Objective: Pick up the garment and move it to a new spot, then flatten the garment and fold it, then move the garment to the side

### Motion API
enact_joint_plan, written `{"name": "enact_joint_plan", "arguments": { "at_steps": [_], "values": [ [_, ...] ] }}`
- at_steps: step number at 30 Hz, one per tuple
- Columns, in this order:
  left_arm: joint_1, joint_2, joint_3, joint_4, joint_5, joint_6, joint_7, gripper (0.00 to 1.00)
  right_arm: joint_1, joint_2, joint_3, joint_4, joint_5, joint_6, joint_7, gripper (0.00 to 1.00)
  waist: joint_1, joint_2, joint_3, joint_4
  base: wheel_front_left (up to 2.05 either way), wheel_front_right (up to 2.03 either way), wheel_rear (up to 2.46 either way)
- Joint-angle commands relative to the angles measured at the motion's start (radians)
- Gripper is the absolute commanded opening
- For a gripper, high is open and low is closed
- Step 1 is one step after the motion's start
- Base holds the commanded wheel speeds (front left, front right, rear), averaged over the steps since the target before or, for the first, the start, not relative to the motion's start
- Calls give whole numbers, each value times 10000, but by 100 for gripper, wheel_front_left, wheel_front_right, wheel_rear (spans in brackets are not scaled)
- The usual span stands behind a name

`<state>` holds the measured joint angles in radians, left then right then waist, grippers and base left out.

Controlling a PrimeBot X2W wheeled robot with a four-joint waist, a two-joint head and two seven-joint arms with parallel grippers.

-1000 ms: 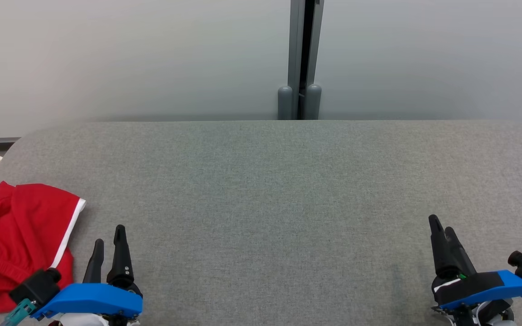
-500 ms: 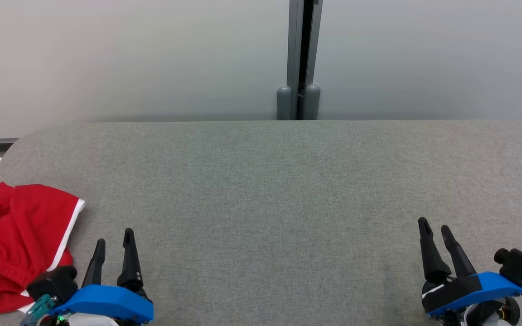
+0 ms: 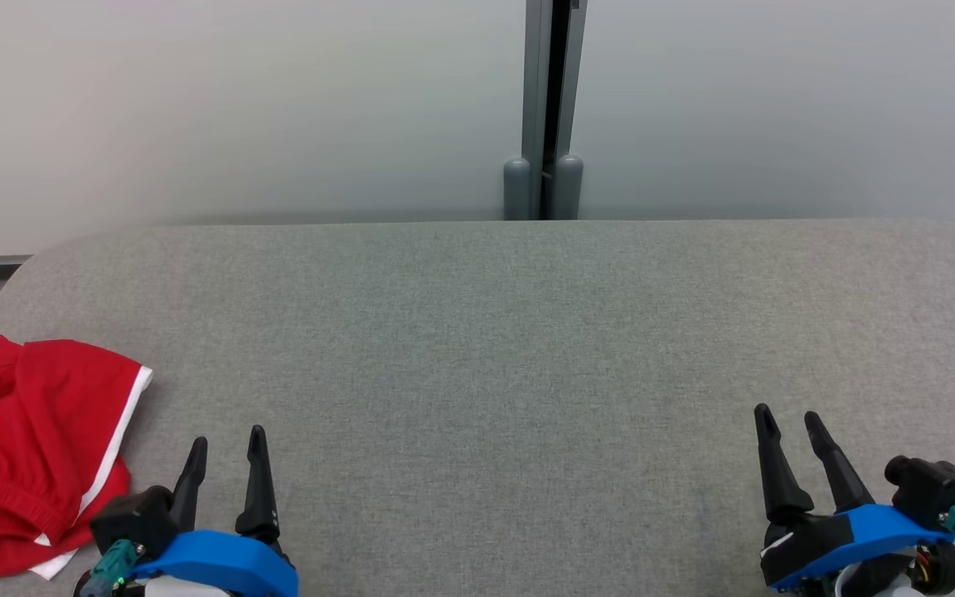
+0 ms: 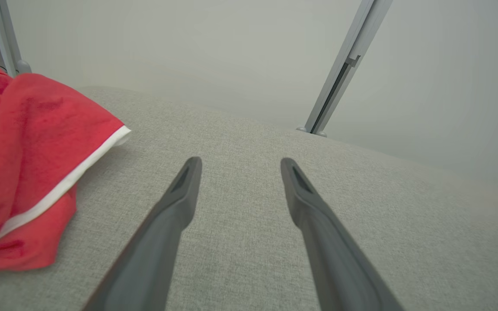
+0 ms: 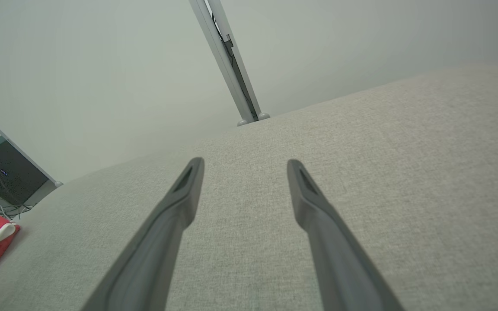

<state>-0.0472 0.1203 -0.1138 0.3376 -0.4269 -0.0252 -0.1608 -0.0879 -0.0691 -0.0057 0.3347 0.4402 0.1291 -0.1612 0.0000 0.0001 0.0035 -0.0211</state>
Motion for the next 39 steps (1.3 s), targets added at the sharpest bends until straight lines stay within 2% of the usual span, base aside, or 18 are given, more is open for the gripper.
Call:
{"name": "enact_joint_plan", "arguments": {
  "at_steps": [1,15,39],
  "values": [
    [-76,68,-91,-22,261,57,-104,100,81,-12,11,-34,-318,21,-100,100,0,-1,7,-9,0,0,0],
    [-1,-80,-419,293,1361,155,-402,100,151,105,55,252,-1677,22,-395,100,0,-1,-1,-87,0,0,0],
    [754,-360,37,450,3012,442,-886,100,568,187,-320,491,-3492,17,-880,100,0,-1,-45,-240,0,0,0]
  ]
}}
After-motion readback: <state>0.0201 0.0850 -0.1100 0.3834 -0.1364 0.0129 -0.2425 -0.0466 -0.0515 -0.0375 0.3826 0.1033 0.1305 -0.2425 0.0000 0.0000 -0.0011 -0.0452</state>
